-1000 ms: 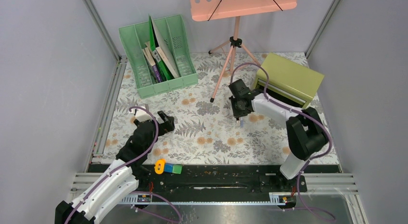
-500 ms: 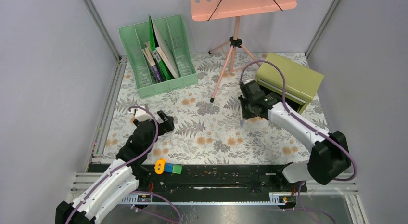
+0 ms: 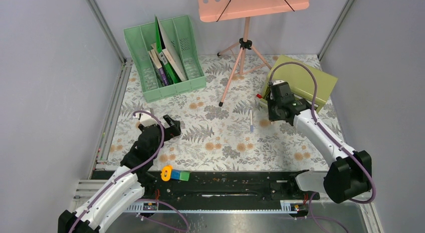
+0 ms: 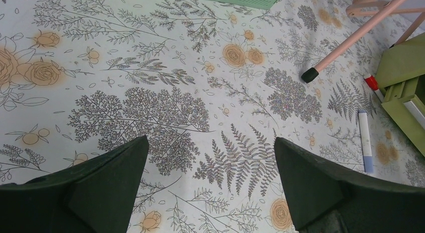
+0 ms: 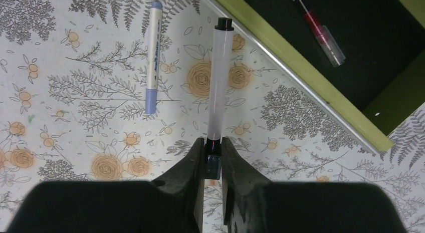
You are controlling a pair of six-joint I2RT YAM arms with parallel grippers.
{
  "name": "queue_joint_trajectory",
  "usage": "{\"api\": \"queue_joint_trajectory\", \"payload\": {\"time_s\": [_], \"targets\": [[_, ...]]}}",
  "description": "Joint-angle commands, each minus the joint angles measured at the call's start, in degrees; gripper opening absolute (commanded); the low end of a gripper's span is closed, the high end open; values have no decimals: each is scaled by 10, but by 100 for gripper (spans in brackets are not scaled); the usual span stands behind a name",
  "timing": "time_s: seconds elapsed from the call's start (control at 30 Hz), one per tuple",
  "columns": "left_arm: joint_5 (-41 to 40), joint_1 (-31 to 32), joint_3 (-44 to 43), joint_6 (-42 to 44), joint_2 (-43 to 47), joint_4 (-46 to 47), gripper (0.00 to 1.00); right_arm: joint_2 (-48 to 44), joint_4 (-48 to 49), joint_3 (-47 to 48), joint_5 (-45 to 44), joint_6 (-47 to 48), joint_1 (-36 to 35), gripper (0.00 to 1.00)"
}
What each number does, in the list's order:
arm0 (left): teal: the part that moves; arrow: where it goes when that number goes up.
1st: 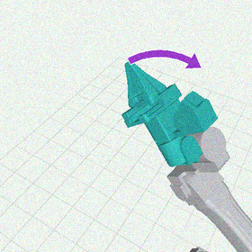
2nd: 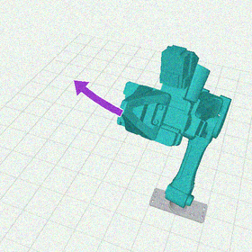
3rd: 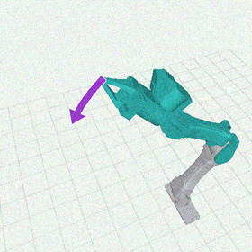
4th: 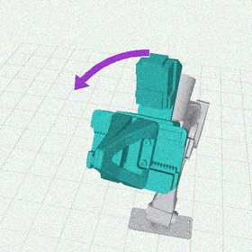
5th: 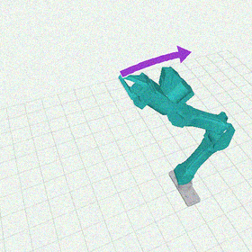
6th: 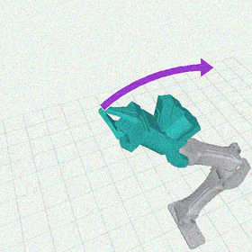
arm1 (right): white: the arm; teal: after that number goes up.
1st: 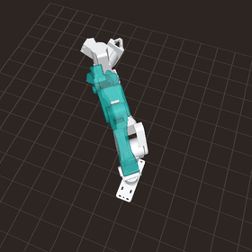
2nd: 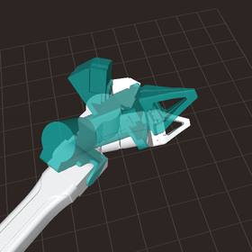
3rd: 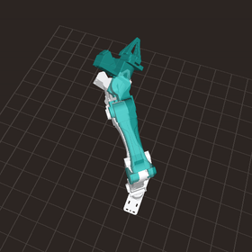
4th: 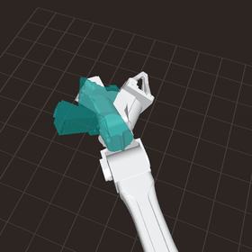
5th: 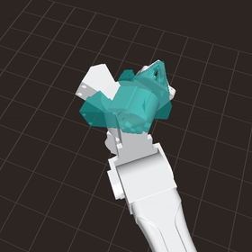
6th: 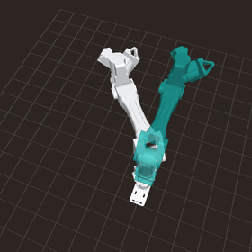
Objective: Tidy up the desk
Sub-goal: Place the stationery in the drawer.
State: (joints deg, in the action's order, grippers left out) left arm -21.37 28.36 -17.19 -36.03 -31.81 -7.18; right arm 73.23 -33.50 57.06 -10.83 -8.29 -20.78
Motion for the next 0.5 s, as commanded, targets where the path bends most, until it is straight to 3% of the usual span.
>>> {"api": "queue_joint_trajectory", "payload": {"time_s": [0.0,0.23,0.47], "targets": [[12,-6,2,-1,6,27,99,7,17,33,30,53,26,0],[13,-7,4,-3,9,27,99,7,38,57,1,118,32,0],[16,-7,3,-1,8,27,99,33,78,72,-118,137,32,0]]}}
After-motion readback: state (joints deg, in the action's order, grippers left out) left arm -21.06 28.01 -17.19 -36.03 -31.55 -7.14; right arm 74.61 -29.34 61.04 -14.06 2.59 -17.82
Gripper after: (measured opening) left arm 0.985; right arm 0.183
